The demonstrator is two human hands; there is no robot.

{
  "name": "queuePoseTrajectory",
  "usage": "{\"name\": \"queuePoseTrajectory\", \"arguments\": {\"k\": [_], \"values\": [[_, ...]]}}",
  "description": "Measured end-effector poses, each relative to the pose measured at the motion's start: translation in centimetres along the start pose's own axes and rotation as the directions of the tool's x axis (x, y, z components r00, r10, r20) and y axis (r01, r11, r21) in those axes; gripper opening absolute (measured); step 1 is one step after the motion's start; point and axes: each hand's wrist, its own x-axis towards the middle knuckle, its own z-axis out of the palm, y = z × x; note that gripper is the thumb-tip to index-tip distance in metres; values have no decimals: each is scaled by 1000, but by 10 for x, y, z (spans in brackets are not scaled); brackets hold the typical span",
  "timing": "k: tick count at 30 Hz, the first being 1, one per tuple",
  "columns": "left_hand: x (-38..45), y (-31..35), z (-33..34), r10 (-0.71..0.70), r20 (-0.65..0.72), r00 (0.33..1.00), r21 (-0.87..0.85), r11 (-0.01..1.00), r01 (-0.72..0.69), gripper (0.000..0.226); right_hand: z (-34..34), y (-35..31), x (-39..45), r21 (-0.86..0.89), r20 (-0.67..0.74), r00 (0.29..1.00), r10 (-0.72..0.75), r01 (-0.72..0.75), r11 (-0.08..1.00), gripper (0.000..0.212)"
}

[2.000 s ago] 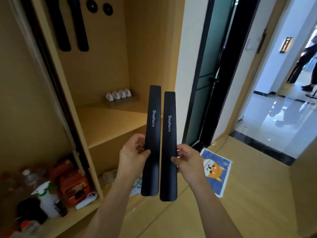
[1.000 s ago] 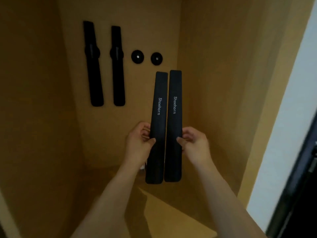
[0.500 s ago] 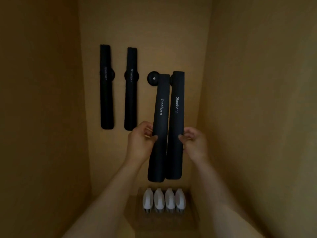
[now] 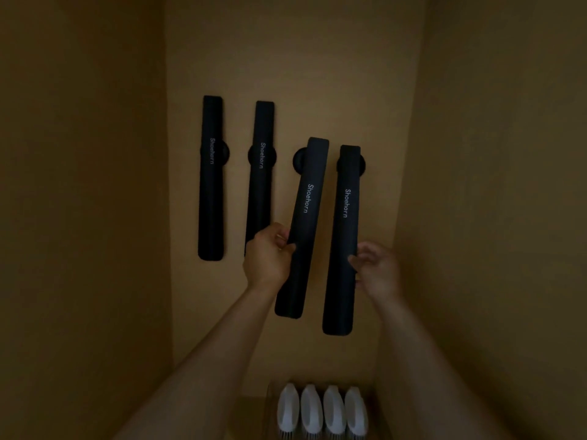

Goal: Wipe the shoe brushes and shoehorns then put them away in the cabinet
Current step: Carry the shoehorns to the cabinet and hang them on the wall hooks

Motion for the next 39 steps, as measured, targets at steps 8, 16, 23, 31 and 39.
{"name": "queuePoseTrajectory", "arguments": {"k": [8,16,23,31,39], "values": [[58,10,29,33,4,999,44,998,-33,14,1,7,29,36,-39,999,-2,4,999,37],[97,17,34,37,-31,999,74,997,-35,9,-1,16,42,68,-88,996,13,-7,998,42],[101,22,31,10,-34,999,119,993,-6,32,2,17,45,60,-83,996,15,-10,998,39],[97,21,25,38,10,999,202,979,-39,24,8,16,53,42,-84,996,-2,5,999,38],[87,18,17,148,16,989,343,928,-144,9,9,13,74,-20,-102,994,23,-25,999,33]]}}
